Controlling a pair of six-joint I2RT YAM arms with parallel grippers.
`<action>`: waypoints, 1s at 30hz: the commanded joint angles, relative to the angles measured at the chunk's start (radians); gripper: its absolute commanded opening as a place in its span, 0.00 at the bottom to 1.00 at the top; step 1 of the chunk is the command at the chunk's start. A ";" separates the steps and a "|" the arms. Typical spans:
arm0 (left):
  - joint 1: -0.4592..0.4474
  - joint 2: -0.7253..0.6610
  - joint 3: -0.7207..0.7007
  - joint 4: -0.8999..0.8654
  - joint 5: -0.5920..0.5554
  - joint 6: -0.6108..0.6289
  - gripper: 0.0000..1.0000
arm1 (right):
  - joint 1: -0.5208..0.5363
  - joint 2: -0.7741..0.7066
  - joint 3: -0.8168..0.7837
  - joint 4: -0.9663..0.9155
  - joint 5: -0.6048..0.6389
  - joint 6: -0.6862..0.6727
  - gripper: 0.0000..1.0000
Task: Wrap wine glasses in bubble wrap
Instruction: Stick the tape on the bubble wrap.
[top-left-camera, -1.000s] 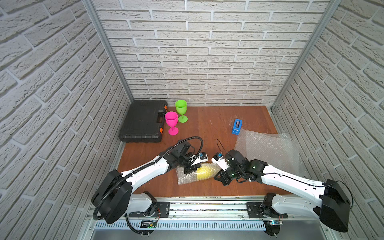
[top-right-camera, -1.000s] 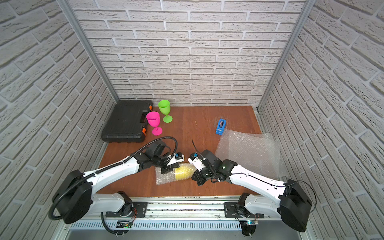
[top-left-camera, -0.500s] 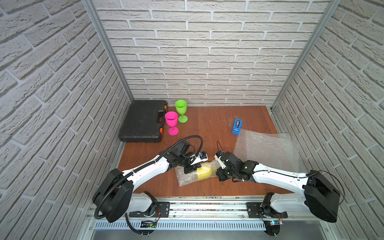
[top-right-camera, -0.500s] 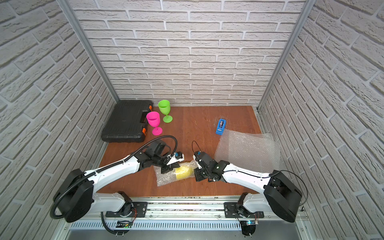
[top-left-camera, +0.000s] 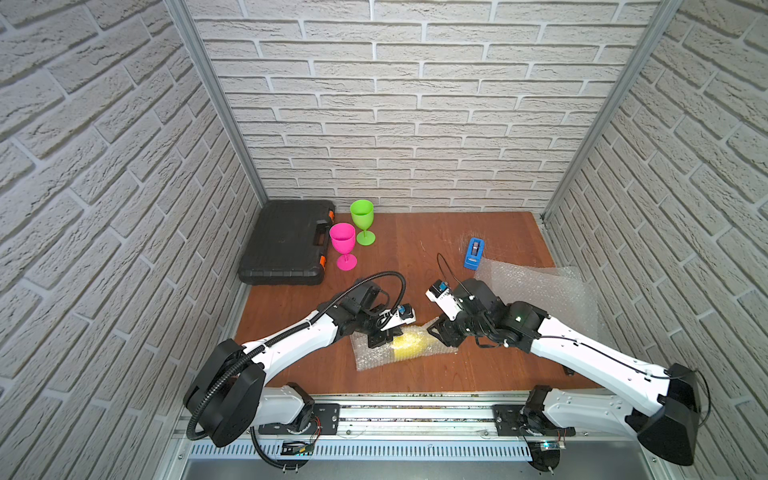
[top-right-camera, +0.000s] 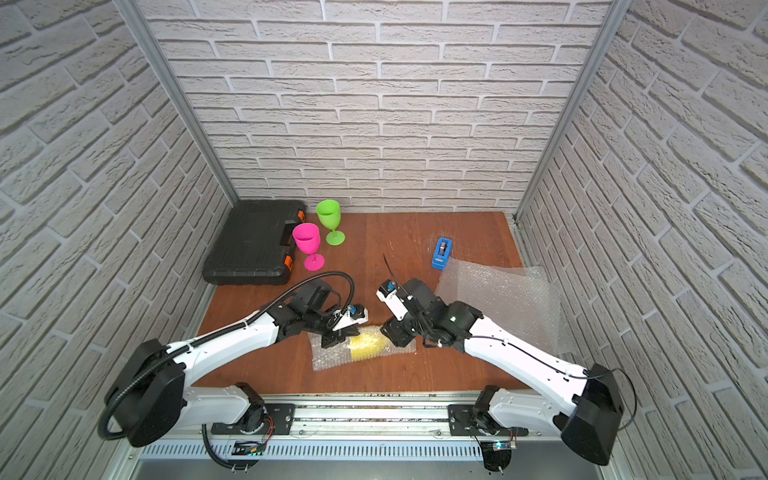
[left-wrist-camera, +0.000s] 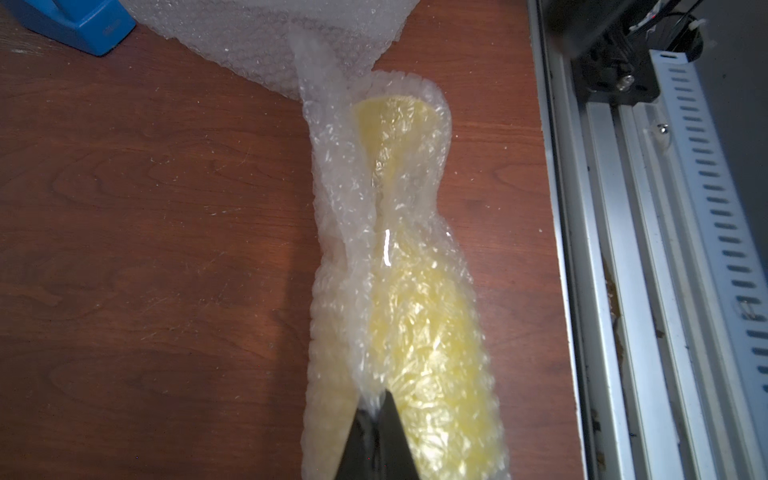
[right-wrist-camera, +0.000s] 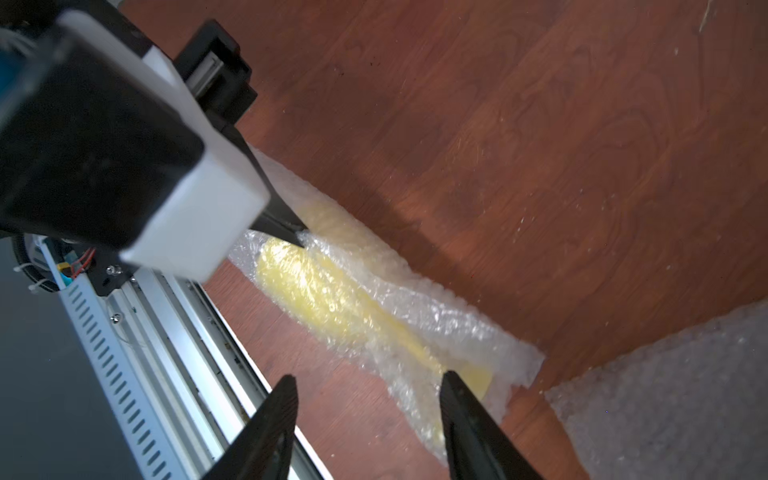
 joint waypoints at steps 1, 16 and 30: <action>-0.002 -0.027 -0.005 -0.005 0.028 0.020 0.00 | -0.026 0.106 0.081 -0.066 -0.096 -0.285 0.60; -0.008 -0.034 -0.009 0.001 0.035 0.026 0.00 | -0.056 0.476 0.345 -0.360 -0.271 -0.768 0.54; -0.010 -0.041 -0.016 0.002 0.004 0.025 0.00 | -0.083 0.414 0.311 -0.384 -0.318 -0.728 0.52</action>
